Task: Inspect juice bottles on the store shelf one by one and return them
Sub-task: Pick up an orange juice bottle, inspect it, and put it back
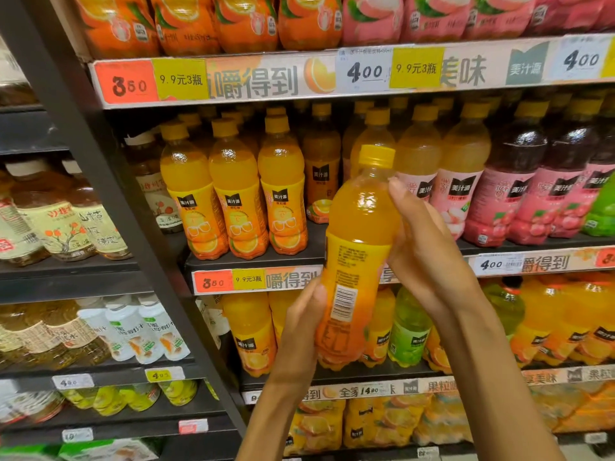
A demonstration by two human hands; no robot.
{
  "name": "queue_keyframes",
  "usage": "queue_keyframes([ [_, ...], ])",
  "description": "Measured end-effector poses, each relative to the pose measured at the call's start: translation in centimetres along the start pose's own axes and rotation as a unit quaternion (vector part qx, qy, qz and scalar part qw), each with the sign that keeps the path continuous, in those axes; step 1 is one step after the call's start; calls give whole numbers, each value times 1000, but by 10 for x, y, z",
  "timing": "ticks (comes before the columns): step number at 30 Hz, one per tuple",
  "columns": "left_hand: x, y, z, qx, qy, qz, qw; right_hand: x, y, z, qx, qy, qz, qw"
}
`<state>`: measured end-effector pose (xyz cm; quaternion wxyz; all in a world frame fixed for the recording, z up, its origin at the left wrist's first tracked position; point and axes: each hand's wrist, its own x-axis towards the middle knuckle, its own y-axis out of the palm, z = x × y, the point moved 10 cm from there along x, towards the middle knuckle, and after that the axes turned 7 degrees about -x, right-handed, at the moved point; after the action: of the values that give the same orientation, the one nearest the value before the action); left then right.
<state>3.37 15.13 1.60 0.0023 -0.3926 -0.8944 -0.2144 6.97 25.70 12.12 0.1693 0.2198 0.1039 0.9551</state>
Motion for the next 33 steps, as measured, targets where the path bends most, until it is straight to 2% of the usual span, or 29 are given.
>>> queue_keyframes([
  [3,-5,8,17,-105,-91,41,989,3,1,-8,9,17,16,1000],
  [5,-5,7,23,-127,-109,33,985,4,9,-15,33,34,46,998],
  [10,5,-14,6,-3,-28,-37,999,6,2,-11,-22,22,2,1000],
  [13,7,-7,-4,66,0,-34,997,7,-5,-11,-90,16,-30,995],
  [15,7,-1,-2,85,12,-43,995,8,-5,-17,-95,34,-14,995],
  [17,4,-2,5,54,2,-56,997,9,-5,-21,-84,47,16,995],
  [19,2,-5,15,3,-45,-55,997,9,-6,-21,-66,52,27,996],
  [22,-3,1,30,-80,-127,-10,989,9,1,-33,9,82,49,995],
  [24,-2,8,32,-87,-140,16,986,9,7,-38,43,93,57,993],
  [26,4,6,29,-51,-108,8,993,10,5,-35,36,74,39,996],
  [29,14,-11,4,33,2,-42,999,10,-2,-22,-25,27,0,999],
  [33,20,-2,-8,138,58,1,989,6,0,-8,-110,-41,-9,993],
])
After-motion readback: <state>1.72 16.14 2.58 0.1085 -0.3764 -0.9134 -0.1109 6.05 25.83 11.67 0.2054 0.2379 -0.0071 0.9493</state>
